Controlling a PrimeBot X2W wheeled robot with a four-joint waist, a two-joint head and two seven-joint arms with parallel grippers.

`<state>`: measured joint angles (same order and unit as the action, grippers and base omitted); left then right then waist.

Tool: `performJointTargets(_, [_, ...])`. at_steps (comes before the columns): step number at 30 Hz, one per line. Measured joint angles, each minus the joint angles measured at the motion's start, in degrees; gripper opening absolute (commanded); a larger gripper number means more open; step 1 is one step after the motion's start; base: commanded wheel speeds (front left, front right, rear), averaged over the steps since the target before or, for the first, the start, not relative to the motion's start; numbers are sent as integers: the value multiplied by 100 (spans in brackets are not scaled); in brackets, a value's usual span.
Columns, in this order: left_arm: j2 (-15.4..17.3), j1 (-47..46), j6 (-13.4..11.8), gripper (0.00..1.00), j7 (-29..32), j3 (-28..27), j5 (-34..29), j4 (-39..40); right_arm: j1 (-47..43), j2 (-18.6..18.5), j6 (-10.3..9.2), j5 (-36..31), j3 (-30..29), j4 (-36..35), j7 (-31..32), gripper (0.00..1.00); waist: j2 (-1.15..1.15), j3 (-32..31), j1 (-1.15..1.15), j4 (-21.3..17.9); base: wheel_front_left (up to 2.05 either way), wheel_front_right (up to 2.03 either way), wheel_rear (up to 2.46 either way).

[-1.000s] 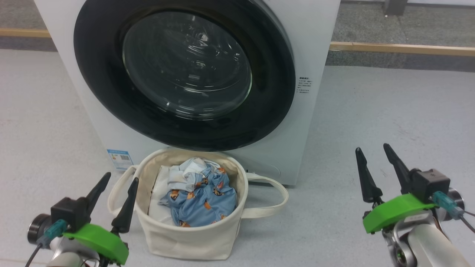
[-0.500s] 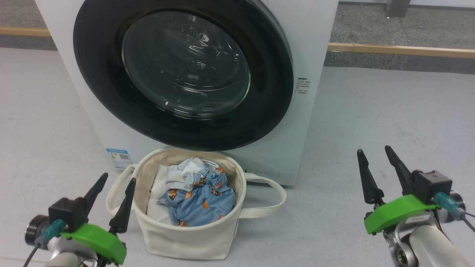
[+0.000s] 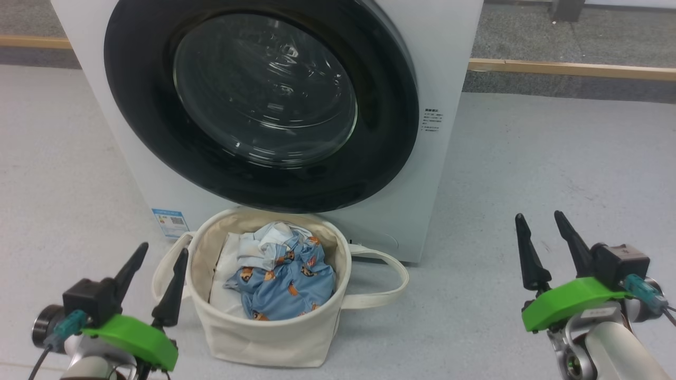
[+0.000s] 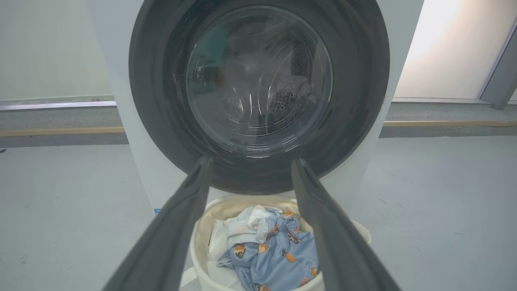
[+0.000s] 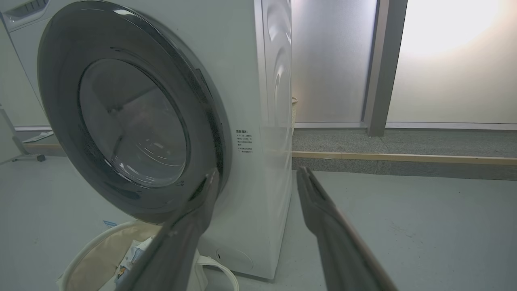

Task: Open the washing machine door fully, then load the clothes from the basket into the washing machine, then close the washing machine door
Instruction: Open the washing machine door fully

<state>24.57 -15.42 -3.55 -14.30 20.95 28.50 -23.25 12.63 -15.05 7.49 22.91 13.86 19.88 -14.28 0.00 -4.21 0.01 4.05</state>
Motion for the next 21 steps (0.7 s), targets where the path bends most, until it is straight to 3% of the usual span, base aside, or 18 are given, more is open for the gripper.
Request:
performJointTargets(6, [-133,11,-8,100,-1,-191,145,105,2,38,0,34,-151,34,0,100,0,50,0,32,0,0,0])
performJointTargets(15, [-142,47,-402,100,-1,-444,-116,221,8,202,0,-132,-483,116,0,100,0,191,0,87,0,0,0])
performJointTargets(21, [-175,162,-388,100,-1,-546,-219,407,81,452,0,-49,-1028,94,0,100,0,352,0,160,0,0,0])
